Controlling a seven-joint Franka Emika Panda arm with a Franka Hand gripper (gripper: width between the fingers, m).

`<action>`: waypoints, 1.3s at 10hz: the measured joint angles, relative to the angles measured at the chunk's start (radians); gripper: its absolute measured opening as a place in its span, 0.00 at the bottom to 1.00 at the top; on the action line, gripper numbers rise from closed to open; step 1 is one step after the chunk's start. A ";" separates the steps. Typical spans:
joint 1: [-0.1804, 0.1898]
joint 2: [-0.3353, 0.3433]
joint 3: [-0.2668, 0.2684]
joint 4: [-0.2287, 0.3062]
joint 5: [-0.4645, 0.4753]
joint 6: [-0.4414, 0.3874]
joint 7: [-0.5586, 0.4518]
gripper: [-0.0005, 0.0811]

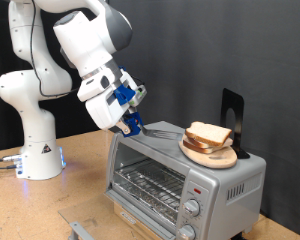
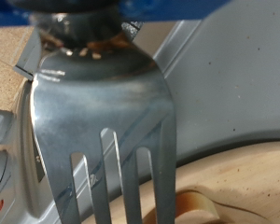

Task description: Make a piece of toast with the oven

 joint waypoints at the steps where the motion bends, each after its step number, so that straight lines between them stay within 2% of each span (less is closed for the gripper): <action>1: 0.000 0.002 0.001 0.004 0.000 0.000 0.001 0.61; 13: 0.001 0.030 0.012 0.038 0.034 0.008 -0.001 0.61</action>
